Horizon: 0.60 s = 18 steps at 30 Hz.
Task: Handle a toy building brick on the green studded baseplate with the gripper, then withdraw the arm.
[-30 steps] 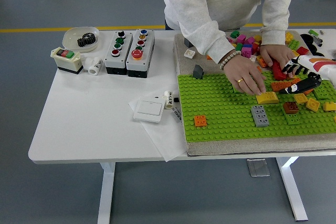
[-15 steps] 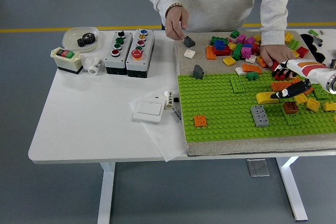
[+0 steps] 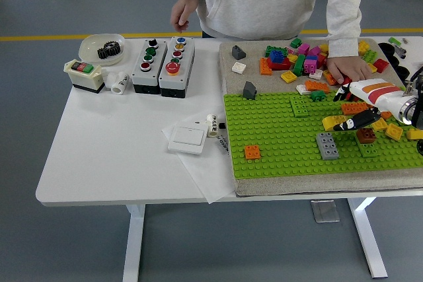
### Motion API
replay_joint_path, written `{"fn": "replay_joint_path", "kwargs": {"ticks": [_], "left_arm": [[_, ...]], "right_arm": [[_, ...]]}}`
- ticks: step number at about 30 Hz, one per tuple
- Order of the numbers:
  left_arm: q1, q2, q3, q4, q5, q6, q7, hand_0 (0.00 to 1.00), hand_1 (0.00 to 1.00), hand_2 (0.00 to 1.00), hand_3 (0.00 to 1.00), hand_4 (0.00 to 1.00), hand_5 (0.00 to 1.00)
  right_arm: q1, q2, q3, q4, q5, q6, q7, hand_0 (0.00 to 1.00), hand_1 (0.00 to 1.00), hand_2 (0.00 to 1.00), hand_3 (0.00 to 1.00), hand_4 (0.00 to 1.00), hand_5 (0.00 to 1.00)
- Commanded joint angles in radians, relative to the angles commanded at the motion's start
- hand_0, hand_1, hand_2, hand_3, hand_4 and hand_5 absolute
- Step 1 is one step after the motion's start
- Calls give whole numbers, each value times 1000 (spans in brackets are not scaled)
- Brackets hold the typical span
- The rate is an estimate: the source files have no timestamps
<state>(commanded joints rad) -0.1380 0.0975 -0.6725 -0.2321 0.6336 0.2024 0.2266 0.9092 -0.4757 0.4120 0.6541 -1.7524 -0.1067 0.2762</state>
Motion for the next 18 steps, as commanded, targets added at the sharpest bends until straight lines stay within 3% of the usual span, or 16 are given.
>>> {"fn": "replay_joint_path", "kwargs": {"ticks": [18], "left_arm": [[-14, 0, 8, -3, -6, -1, 1, 809, 822, 800, 649, 713, 613]], "right_arm": [[-7, 45, -25, -76, 9, -57, 8, 534, 602, 644, 609, 908, 450]]}}
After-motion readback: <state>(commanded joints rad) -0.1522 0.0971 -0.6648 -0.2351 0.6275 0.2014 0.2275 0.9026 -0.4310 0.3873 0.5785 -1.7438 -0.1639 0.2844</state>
